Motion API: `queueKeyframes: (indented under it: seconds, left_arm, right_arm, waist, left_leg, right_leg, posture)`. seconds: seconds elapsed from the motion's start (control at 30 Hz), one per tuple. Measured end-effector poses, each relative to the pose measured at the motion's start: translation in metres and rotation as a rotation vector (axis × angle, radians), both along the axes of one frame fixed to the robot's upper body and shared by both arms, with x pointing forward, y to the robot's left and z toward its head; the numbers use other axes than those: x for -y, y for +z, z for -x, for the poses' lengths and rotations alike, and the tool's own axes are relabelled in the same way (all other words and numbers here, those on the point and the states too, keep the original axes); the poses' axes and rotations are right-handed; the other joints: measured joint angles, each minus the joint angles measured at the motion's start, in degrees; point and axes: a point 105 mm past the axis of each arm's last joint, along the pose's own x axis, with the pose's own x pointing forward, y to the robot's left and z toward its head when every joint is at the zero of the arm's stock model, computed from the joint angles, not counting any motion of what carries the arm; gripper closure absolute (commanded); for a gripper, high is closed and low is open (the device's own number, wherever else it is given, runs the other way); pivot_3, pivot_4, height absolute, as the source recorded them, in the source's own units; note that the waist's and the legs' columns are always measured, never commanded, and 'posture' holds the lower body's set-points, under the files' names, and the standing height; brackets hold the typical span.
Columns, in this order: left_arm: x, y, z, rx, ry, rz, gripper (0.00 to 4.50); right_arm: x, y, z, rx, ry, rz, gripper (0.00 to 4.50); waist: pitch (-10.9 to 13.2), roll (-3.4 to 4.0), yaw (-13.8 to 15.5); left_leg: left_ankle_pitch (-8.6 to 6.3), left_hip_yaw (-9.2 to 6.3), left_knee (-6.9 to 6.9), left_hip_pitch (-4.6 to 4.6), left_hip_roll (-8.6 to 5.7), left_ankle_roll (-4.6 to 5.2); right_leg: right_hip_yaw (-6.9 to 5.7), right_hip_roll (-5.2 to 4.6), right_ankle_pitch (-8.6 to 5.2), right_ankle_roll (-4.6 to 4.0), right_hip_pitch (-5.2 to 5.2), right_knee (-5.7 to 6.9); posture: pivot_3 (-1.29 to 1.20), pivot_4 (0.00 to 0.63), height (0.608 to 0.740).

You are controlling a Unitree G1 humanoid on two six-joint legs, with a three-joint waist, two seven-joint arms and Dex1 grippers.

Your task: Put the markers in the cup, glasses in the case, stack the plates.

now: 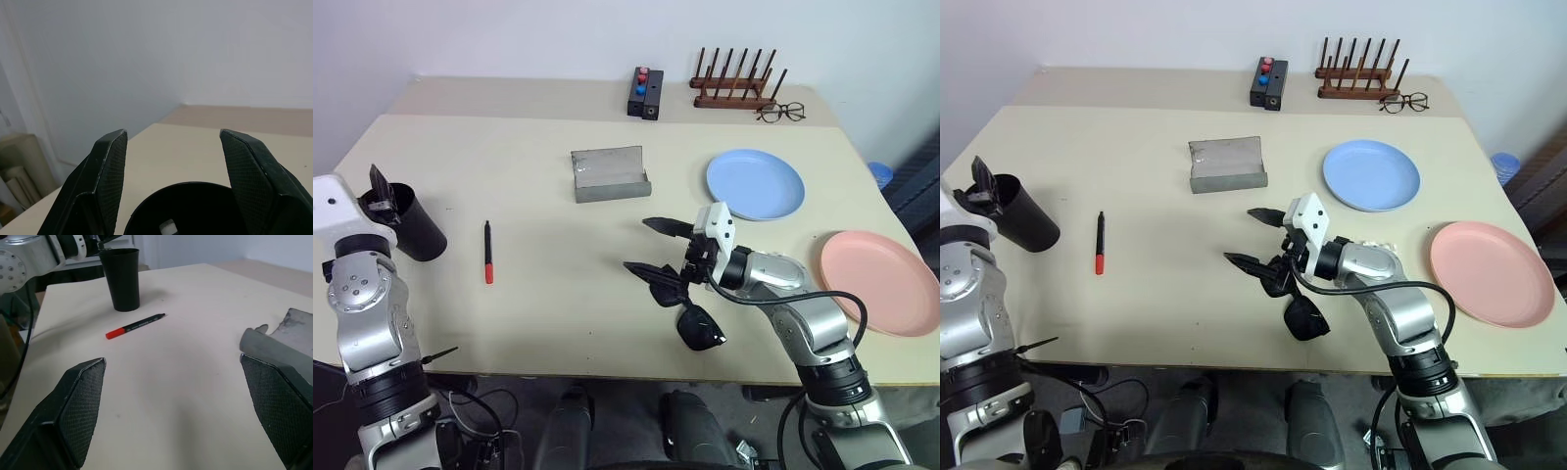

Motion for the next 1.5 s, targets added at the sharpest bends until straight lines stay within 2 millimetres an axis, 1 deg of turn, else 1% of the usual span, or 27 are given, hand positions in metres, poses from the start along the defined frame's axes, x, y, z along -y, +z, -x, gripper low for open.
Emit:
queueKeyframes:
  seconds: [0.07, 0.1, 0.13, 0.23, 0.27, 0.3, 0.33, 0.37, 0.4, 0.47, 0.53, 0.6, 0.67, 0.73, 0.8, 0.87, 1.0, 1.13, 1.23, 1.3, 1.37, 1.4, 1.47, 1.5]
  left_arm:
    - [0.003, 0.004, 0.0, 0.016, -0.01, 0.001, 1.45]
    - [0.007, 0.01, 0.0, 0.034, -0.027, -0.001, 1.45]
    - [0.015, 0.02, -0.003, 0.056, -0.062, -0.011, 1.45]
    - [0.051, 0.052, -0.013, 0.11, -0.225, -0.061, 1.45]
    - [0.069, 0.062, -0.016, 0.115, -0.306, -0.083, 1.19]
    - [0.084, 0.065, -0.019, 0.104, -0.372, -0.095, 0.9]
    - [0.097, 0.065, -0.022, 0.081, -0.43, -0.106, 0.57]
    - [0.109, 0.059, -0.026, 0.022, -0.483, -0.105, 0.07]
    - [0.12, 0.048, -0.032, -0.061, -0.52, -0.1, 0.03]
    - [0.13, 0.027, -0.039, -0.198, -0.547, -0.07, 0.03]
    - [0.127, 0.004, -0.043, -0.332, -0.513, -0.008, 0.03]
    - [0.118, -0.014, -0.044, -0.44, -0.427, 0.07, 0.03]
    - [0.107, -0.029, -0.044, -0.533, -0.356, 0.168, 0.03]
    - [0.097, -0.04, -0.042, -0.601, -0.305, 0.25, 0.03]
    - [0.091, -0.053, -0.039, -0.683, -0.27, 0.335, 0.03]
    - [0.084, -0.066, -0.034, -0.758, -0.239, 0.397, 0.03]
    - [0.083, -0.079, -0.027, -0.837, -0.24, 0.482, 0.03]
    - [0.087, -0.092, -0.023, -0.887, -0.244, 0.536, 0.03]
    - [0.087, -0.094, -0.024, -0.88, -0.253, 0.564, 0.03]
    - [0.087, -0.095, -0.025, -0.876, -0.255, 0.567, 0.54]
    - [0.085, -0.095, -0.025, -0.863, -0.246, 0.577, 1.25]
    - [0.084, -0.096, -0.025, -0.86, -0.244, 0.581, 1.83]
    - [0.084, -0.096, -0.026, -0.847, -0.247, 0.592, 2.78]
    - [0.084, -0.096, -0.026, -0.846, -0.246, 0.595, 3.36]
  right_arm:
    - [-0.001, 0.002, 0.001, -0.003, 0.01, -0.019, 0.0]
    - [0.0, 0.004, 0.001, -0.004, 0.013, -0.031, 0.0]
    - [0.001, 0.006, 0.002, -0.003, 0.016, -0.043, 0.0]
    - [0.0, 0.009, 0.004, 0.003, 0.032, -0.058, 0.0]
    - [0.0, 0.009, 0.004, 0.003, 0.033, -0.058, 0.0]
    - [0.0, 0.009, 0.004, 0.003, 0.033, -0.057, 0.0]
    - [0.0, 0.009, 0.004, 0.003, 0.033, -0.056, 0.0]
    - [0.001, 0.009, 0.004, 0.005, 0.032, -0.051, 0.0]
    - [0.002, 0.008, 0.004, 0.007, 0.03, -0.044, 0.0]
    - [0.002, 0.007, 0.003, 0.013, 0.025, -0.035, 0.0]
    - [0.002, 0.006, 0.003, 0.016, 0.021, -0.025, 0.0]
    - [0.005, 0.001, 0.003, 0.013, 0.008, -0.005, 0.0]
    - [0.008, -0.004, 0.004, 0.006, 0.004, 0.018, 0.0]
    - [0.009, -0.01, 0.006, 0.004, 0.015, 0.073, 0.0]
    - [0.012, -0.017, 0.009, -0.004, 0.027, 0.122, 0.0]
    - [0.013, -0.022, 0.011, -0.018, 0.035, 0.132, 0.0]
    - [0.011, -0.02, 0.013, -0.007, 0.052, 0.112, 0.0]
    - [0.003, -0.013, 0.018, 0.019, 0.081, 0.072, 0.0]
    - [-0.002, -0.01, 0.021, 0.037, 0.102, 0.062, 0.0]
    - [-0.004, -0.01, 0.022, 0.038, 0.109, 0.058, 0.0]
    - [-0.005, -0.01, 0.022, 0.042, 0.112, 0.058, 0.0]
    - [-0.006, -0.01, 0.023, 0.045, 0.114, 0.059, 0.0]
    - [-0.006, -0.01, 0.023, 0.05, 0.113, 0.06, 0.0]
    - [-0.006, -0.01, 0.023, 0.052, 0.112, 0.061, 0.0]
  waist:
    - [0.0, 0.0, 0.0]
    - [0.0, 0.0, 0.0]
    - [0.0, -0.02, 0.3]
    - [0.0, -0.04, 0.3]
    - [0.0, -0.03, 0.2]
    - [0.0, -0.03, 0.1]
    - [0.0, -0.02, 0.0]
    - [0.0, 0.0, -0.2]
    - [0.0, 0.0, -0.3]
    - [0.0, 0.01, -0.7]
    - [0.0, 0.0, -1.1]
    - [0.0, -0.01, -1.2]
    - [0.0, -0.02, -1.3]
    - [0.0, -0.03, -1.4]
    - [0.0, -0.04, -1.4]
    - [0.0, -0.04, -1.4]
    - [0.0, -0.04, -1.4]
    - [0.0, -0.04, -1.4]
    - [0.0, -0.04, -1.4]
    - [0.0, -0.02, -1.4]
    - [0.0, -0.01, -1.3]
    - [0.0, -0.02, -1.2]
    - [0.0, -0.02, -1.0]
    - [0.0, -0.02, -0.9]
  left_leg:
    - [0.0, 0.0, 0.0, 0.0, 0.0, 0.0]
    - [0.0, 0.0, 0.0, -0.01, 0.0, 0.0]
    - [0.0, 0.0, 0.01, -0.02, 0.0, 0.0]
    - [0.0, 0.0, 0.02, -0.02, 0.0, -0.01]
    - [0.0, 0.0, 0.02, -0.01, 0.0, 0.0]
    - [0.0, 0.0, 0.01, 0.0, 0.0, 0.0]
    - [0.0, 0.0, -0.01, 0.02, 0.0, 0.0]
    - [0.0, 0.0, -0.03, 0.05, 0.0, 0.0]
    - [0.0, 0.0, -0.04, 0.06, 0.0, 0.0]
    - [0.0, 0.0, -0.06, 0.08, 0.03, 0.01]
    - [0.0, 0.0, -0.06, 0.08, 0.03, 0.01]
    - [0.0, -0.01, -0.05, 0.07, 0.03, 0.01]
    - [0.0, -0.01, -0.05, 0.07, 0.03, 0.01]
    - [0.0, -0.01, -0.04, 0.07, 0.03, 0.01]
    - [0.0, -0.01, -0.04, 0.07, 0.03, 0.01]
    - [0.0, -0.01, -0.05, 0.07, 0.03, 0.01]
    - [0.0, -0.01, -0.05, 0.07, 0.03, 0.0]
    - [0.0, -0.01, -0.05, 0.07, 0.03, 0.0]
    - [0.0, -0.01, -0.05, 0.08, 0.03, -0.01]
    - [0.0, -0.01, -0.04, 0.1, 0.03, -0.01]
    - [0.0, -0.01, -0.05, 0.12, 0.03, -0.01]
    - [0.0, -0.01, -0.04, 0.12, 0.03, -0.01]
    - [0.0, -0.01, -0.03, 0.11, 0.02, -0.01]
    - [0.0, -0.01, -0.03, 0.11, 0.02, -0.01]
  right_leg:
    - [0.0, 0.0, 0.0, 0.0, 0.0, 0.0]
    - [0.0, 0.0, 0.0, 0.0, 0.0, 0.0]
    - [0.0, 0.0, 0.0, 0.0, 0.01, 0.0]
    - [0.0, 0.0, 0.0, 0.0, 0.04, -0.03]
    - [0.0, 0.0, 0.0, 0.0, 0.04, -0.03]
    - [0.0, 0.0, 0.0, 0.0, 0.04, -0.03]
    - [0.0, 0.0, 0.0, 0.0, 0.04, -0.02]
    - [0.0, 0.01, 0.0, 0.01, 0.02, 0.01]
    - [0.0, 0.01, 0.0, 0.01, 0.01, 0.05]
    - [0.0, 0.03, -0.01, 0.02, -0.01, 0.08]
    - [0.0, 0.03, -0.01, 0.03, 0.0, 0.08]
    - [0.0, 0.03, -0.02, 0.04, 0.0, 0.07]
    - [0.0, 0.03, -0.02, 0.04, 0.0, 0.08]
    - [0.0, 0.03, -0.02, 0.05, 0.01, 0.07]
    - [0.0, 0.03, -0.02, 0.05, 0.0, 0.07]
    - [0.0, 0.03, -0.02, 0.05, 0.0, 0.07]
    - [-0.01, 0.03, -0.02, 0.05, 0.0, 0.07]
    - [0.0, 0.03, -0.02, 0.05, 0.0, 0.07]
    - [0.0, 0.03, -0.02, 0.05, 0.01, 0.06]
    - [0.0, 0.02, -0.02, 0.04, 0.03, 0.07]
    - [0.0, 0.02, -0.02, 0.04, 0.04, 0.07]
    - [0.0, 0.02, -0.02, 0.04, 0.04, 0.07]
    - [0.0, 0.02, -0.02, 0.04, 0.06, 0.05]
    - [0.0, 0.02, -0.02, 0.04, 0.06, 0.05]
  posture:
    - [0.0, 0.15, 0.74]
    - [0.0, 0.15, 0.74]
    - [0.0, 0.15, 0.74]
    - [0.0, 0.15, 0.74]
    - [0.0, 0.15, 0.74]
    - [0.0, 0.15, 0.74]
    - [0.0, 0.15, 0.74]
    - [0.0, 0.15, 0.74]
    - [0.0, 0.15, 0.74]
    - [0.0, 0.15, 0.74]
    - [0.0, 0.15, 0.74]
    - [0.0, 0.15, 0.74]
    - [0.0, 0.15, 0.74]
    - [0.0, 0.15, 0.74]
    - [0.0, 0.15, 0.74]
    - [0.0, 0.15, 0.74]
    - [0.0, 0.15, 0.74]
    - [0.0, 0.15, 0.74]
    - [0.0, 0.15, 0.74]
    - [0.0, 0.15, 0.74]
    - [0.0, 0.15, 0.74]
    - [0.0, 0.15, 0.74]
    - [0.0, 0.15, 0.74]
    - [0.0, 0.15, 0.74]
